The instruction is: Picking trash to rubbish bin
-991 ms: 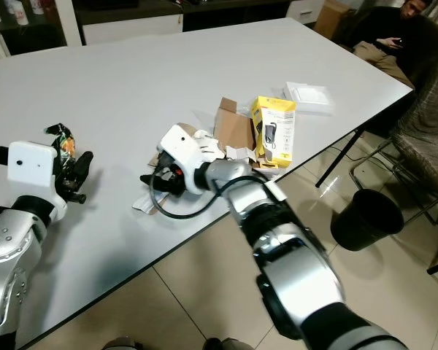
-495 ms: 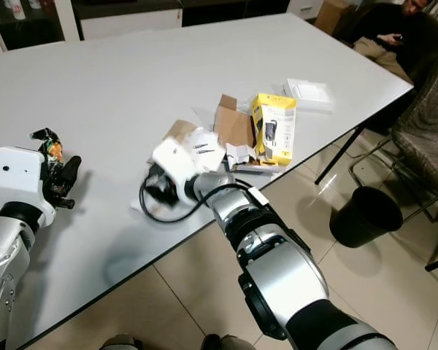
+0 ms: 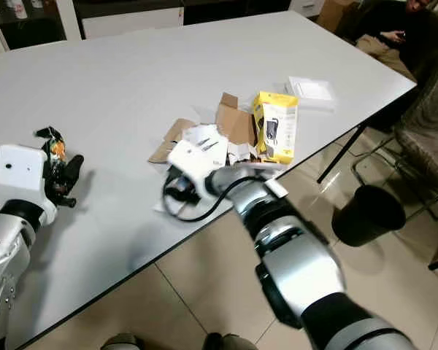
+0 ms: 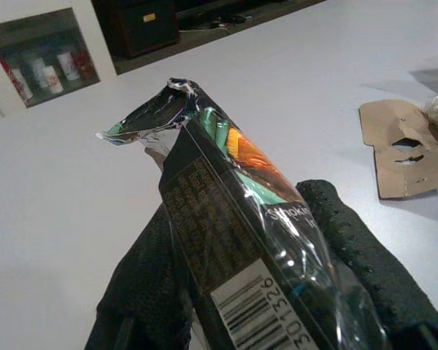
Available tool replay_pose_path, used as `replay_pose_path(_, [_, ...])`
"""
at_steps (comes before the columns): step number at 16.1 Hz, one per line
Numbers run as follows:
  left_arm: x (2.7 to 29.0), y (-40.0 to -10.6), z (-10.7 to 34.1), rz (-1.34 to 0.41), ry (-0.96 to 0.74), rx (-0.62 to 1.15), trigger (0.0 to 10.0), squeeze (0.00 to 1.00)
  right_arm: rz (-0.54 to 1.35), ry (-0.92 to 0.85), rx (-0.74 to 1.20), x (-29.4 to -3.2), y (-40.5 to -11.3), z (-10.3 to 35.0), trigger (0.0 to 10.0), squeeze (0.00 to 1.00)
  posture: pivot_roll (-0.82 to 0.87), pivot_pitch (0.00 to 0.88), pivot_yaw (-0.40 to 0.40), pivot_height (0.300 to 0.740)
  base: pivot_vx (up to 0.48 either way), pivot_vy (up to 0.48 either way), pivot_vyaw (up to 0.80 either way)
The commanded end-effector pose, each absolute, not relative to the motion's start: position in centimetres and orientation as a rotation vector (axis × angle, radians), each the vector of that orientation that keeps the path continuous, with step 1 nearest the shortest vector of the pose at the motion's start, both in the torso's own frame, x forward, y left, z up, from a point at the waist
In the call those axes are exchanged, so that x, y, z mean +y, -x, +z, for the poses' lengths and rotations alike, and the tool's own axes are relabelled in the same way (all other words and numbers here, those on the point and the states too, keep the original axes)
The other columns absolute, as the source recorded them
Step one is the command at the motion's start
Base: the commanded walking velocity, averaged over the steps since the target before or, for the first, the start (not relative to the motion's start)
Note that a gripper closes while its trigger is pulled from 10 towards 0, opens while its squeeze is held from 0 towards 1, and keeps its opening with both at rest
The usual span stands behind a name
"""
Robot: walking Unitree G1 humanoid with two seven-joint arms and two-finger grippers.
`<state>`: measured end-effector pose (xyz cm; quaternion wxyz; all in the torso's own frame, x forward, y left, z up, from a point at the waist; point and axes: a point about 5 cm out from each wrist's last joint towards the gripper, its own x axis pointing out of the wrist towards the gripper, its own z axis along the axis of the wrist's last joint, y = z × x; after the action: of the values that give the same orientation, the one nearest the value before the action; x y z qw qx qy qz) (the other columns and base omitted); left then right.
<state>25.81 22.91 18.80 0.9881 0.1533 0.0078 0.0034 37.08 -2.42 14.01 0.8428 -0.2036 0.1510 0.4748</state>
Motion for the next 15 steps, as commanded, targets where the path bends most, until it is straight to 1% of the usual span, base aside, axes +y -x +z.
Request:
replay_pose_path(1, [22.6,-26.0,18.9,-0.019,-0.307,0.017,10.0,0.00,0.989,0.371,0.284,-3.2,-37.8,15.5,10.0,0.00,0.16,0.136,-0.156,0.740,0.000,0.000,0.00])
replay_pose_path(2, [22.6,-26.1,18.9,-0.020,-0.306,0.015,10.0,0.00,0.994,0.338,0.265,-3.2,-38.0,16.1,10.0,0.00,0.16,0.137,-0.154,0.740,0.000,0.000,0.00])
replay_pose_path(3, [22.6,-26.2,19.0,-0.021,-0.304,0.011,10.0,0.00,1.020,0.305,0.242,-3.3,-38.1,16.8,10.0,0.62,0.16,0.136,-0.154,0.740,0.000,0.000,0.00])
replay_pose_path(4, [22.6,-26.3,19.2,-0.022,-0.298,0.004,10.0,0.00,1.039,0.308,0.229,-3.4,-38.3,17.4,10.0,1.00,0.16,0.135,-0.156,0.740,0.000,0.000,0.00])
replay_pose_path(7, [22.6,-26.3,19.4,-0.017,-0.284,-0.006,10.0,0.00,1.084,0.301,0.275,-3.7,-38.4,18.0,10.0,1.00,0.16,0.131,-0.172,0.740,0.000,0.000,0.00])
replay_pose_path(9, [22.7,-26.1,19.4,-0.021,-0.282,-0.004,10.0,0.00,1.209,0.379,0.329,-3.6,-37.8,17.9,10.0,1.00,0.17,0.126,-0.174,0.740,0.000,0.000,0.00])
replay_pose_path(10, [22.6,-26.1,19.3,-0.031,-0.279,-0.002,10.0,0.00,1.298,0.489,0.330,-3.9,-37.5,17.7,10.0,1.00,0.17,0.125,-0.175,0.740,0.000,0.000,0.00])
replay_pose_path(11, [22.5,-26.0,19.3,-0.043,-0.278,-0.001,10.0,0.00,1.361,0.532,0.317,-4.1,-37.3,18.0,10.0,1.00,0.17,0.124,-0.177,0.740,0.000,0.000,0.00])
replay_pose_path(13, [22.4,-26.0,19.3,-0.052,-0.275,-0.001,10.0,0.00,1.405,0.616,0.323,-4.8,-37.3,18.4,10.0,1.00,0.17,0.119,-0.182,0.740,0.000,0.000,0.00])
replay_pose_path(14, [22.3,-25.9,19.2,-0.055,-0.274,0.000,10.0,0.00,1.437,0.687,0.349,-5.4,-37.3,18.5,10.0,1.00,0.17,0.119,-0.182,0.740,0.000,0.000,0.00])
replay_pose_path(15, [22.3,-25.9,19.2,-0.055,-0.274,0.000,10.0,0.00,1.446,0.704,0.358,-5.6,-37.3,18.5,10.0,1.00,0.17,0.116,-0.184,0.740,0.000,0.000,0.00])
